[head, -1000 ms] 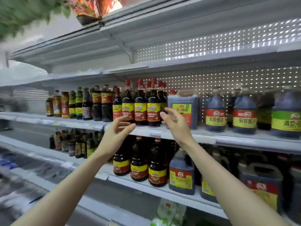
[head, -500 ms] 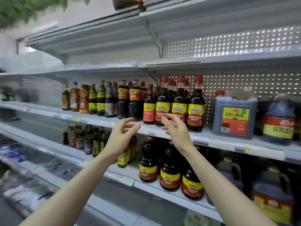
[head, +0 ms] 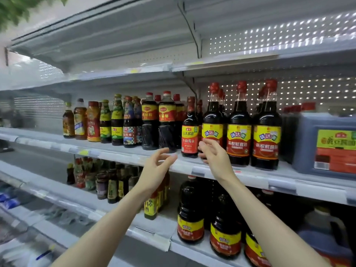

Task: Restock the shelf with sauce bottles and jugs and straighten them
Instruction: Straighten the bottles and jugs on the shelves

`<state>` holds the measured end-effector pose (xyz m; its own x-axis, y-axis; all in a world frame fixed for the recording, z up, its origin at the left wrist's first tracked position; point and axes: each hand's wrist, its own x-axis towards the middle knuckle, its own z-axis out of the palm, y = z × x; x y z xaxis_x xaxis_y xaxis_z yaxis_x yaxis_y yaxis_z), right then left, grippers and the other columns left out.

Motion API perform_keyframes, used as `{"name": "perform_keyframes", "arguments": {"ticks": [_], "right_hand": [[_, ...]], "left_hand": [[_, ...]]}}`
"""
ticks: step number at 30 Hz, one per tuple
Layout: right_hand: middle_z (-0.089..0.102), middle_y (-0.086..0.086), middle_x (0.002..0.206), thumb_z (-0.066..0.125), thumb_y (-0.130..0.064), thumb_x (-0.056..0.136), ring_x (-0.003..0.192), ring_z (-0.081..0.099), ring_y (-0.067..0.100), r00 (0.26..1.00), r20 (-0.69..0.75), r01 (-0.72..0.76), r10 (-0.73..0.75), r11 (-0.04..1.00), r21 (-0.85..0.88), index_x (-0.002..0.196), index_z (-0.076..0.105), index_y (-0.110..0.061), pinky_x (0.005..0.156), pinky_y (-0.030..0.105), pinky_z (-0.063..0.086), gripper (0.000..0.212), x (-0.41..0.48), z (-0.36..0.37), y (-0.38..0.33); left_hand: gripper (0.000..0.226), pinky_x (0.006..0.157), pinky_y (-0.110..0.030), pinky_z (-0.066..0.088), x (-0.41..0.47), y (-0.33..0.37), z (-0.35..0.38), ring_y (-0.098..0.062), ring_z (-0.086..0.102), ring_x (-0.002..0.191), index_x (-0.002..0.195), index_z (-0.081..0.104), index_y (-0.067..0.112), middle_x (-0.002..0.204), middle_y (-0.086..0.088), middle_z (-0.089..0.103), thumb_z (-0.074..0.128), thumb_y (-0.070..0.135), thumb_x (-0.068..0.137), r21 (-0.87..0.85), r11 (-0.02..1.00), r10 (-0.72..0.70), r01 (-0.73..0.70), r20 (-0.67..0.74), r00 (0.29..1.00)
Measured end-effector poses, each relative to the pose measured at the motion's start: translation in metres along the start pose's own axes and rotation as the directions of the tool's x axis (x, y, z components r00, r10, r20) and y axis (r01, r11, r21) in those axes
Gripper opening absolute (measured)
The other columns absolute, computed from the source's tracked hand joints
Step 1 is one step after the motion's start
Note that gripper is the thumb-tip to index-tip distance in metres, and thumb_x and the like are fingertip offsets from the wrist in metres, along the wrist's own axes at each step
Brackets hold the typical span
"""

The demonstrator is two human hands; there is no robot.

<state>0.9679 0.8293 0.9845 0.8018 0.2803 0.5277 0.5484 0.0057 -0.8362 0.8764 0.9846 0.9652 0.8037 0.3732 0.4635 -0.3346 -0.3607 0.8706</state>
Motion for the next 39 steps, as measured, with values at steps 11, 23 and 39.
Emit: {"name": "perform_keyframes", "arguments": {"ticks": [11,23,39], "right_hand": [[0.049,0.001,0.142,0.046,-0.048,0.096,0.129,0.047,0.017,0.998,0.008,-0.069,0.069,0.998,-0.002,0.145,0.038,-0.024,0.109,0.046,0.039,0.055,0.065,0.04,0.031],[0.04,-0.012,0.146,0.034,-0.056,0.098,0.132,0.041,0.011,0.984,-0.122,-0.135,0.131,0.991,-0.021,0.151,0.021,-0.035,0.109,0.038,0.034,0.059,0.105,0.08,0.049],[0.049,-0.012,0.125,0.03,-0.061,0.097,0.121,0.048,0.016,0.938,-0.218,-0.266,0.271,0.962,0.056,0.144,0.032,-0.043,0.107,0.055,0.037,0.051,0.124,0.084,0.052]], "left_hand": [[0.047,0.092,-0.033,0.047,0.102,-0.028,0.014,-0.009,0.056,0.104,0.139,0.043,0.017,0.117,0.005,0.056,0.051,0.036,0.096,-0.097,0.994,-0.032,0.04,0.08,0.996],[0.054,0.102,-0.036,0.041,0.18,-0.061,0.014,-0.007,0.046,0.116,0.149,0.03,0.027,0.14,0.007,0.047,0.042,0.042,0.1,-0.273,0.954,-0.02,0.124,0.356,0.934],[0.034,0.074,-0.018,0.048,0.211,-0.079,0.021,0.003,0.065,0.098,0.124,0.058,0.042,0.114,0.015,0.069,0.034,0.048,0.101,-0.384,0.916,0.115,0.115,0.527,0.842]]}}
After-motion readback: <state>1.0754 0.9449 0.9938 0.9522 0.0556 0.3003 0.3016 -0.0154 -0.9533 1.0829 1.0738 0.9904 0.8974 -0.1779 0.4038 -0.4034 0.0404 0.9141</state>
